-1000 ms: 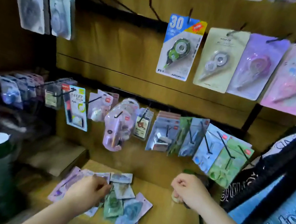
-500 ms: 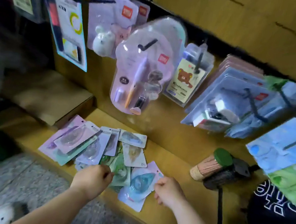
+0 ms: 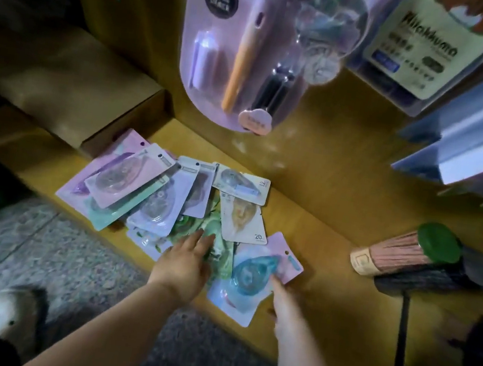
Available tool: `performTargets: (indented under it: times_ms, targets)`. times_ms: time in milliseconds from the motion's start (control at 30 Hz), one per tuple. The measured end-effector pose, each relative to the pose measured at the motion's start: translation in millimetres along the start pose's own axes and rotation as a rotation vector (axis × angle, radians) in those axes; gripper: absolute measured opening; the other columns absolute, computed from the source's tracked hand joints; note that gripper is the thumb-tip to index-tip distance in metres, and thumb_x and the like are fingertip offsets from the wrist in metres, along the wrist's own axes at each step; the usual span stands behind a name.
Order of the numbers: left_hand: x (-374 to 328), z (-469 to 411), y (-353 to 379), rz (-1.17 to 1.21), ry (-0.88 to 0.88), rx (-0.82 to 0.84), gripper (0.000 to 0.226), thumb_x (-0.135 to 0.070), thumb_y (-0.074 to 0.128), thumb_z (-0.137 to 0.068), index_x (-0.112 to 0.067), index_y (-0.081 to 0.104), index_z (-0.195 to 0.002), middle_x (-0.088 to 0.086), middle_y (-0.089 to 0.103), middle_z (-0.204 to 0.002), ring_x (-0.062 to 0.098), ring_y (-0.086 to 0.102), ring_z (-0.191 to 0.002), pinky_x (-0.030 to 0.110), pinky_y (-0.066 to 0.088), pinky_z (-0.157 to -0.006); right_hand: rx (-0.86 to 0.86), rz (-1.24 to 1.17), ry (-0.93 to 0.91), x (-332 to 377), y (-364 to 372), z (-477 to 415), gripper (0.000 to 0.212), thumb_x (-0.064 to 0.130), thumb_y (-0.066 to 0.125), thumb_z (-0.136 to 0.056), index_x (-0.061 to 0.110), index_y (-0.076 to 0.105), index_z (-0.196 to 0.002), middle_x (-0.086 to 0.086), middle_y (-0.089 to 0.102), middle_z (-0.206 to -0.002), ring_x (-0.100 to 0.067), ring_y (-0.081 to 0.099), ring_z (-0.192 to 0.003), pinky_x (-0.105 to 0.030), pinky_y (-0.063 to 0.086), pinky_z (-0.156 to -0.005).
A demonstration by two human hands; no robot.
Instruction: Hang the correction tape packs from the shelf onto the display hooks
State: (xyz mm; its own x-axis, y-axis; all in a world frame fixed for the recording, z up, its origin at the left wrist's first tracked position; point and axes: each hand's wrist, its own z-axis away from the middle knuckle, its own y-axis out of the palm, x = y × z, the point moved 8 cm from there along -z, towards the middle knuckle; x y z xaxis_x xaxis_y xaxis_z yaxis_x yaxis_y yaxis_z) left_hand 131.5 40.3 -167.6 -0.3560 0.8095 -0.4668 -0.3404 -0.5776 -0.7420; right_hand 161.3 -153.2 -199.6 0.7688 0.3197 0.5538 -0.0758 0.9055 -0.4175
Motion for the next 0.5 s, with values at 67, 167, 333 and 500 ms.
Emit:
performTargets:
  times_ms: [67, 167, 333, 500]
  targets:
    - [-2, -3, 6, -0.010, -0.039, 0.040, 0.058, -0.035, 0.030, -0.097, -0.025, 0.002, -0.148, -0.001, -0.005, -0.158, 0.021, 0.005, -0.145, 0.034, 0.014, -0.115, -0.013, -0.033, 0.007, -2, 2, -4, 0.058, 0.030, 0.059, -0.086, 0.005, 0.040, -0.135, -0.015, 0.044, -0.140, -0.031, 0.043, -0.129, -0.043, 0.037, -0.108]
    - [-3, -5, 13, -0.010, -0.057, 0.062, 0.058, -0.038, 0.028, -0.098, -0.026, 0.001, -0.148, -0.002, -0.009, -0.158, 0.019, -0.003, -0.146, 0.036, 0.006, -0.117, 0.077, -0.065, 0.087, -5, 12, -2, 0.054, 0.029, 0.055, -0.090, 0.007, 0.039, -0.136, -0.011, 0.043, -0.142, -0.027, 0.041, -0.131, -0.038, 0.034, -0.110]
    - [-4, -2, 16, 0.034, -0.024, 0.003, 0.050, -0.029, 0.027, -0.099, -0.031, 0.012, -0.146, -0.007, -0.002, -0.158, 0.015, -0.002, -0.145, 0.034, 0.006, -0.117, 0.182, -0.079, 0.136, -10, 23, -6, 0.057, 0.031, 0.055, -0.089, 0.007, 0.038, -0.138, -0.010, 0.042, -0.144, -0.025, 0.042, -0.131, -0.033, 0.032, -0.107]
    - [-9, 0, 26, 0.170, 0.020, -0.013, 0.047, -0.022, 0.030, -0.098, -0.027, 0.022, -0.144, -0.007, 0.006, -0.157, 0.013, 0.003, -0.145, 0.030, 0.012, -0.117, 0.192, -0.107, 0.125, -16, 25, -4, 0.055, 0.032, 0.064, -0.083, 0.011, 0.047, -0.131, -0.009, 0.053, -0.133, -0.024, 0.051, -0.121, -0.033, 0.041, -0.096]
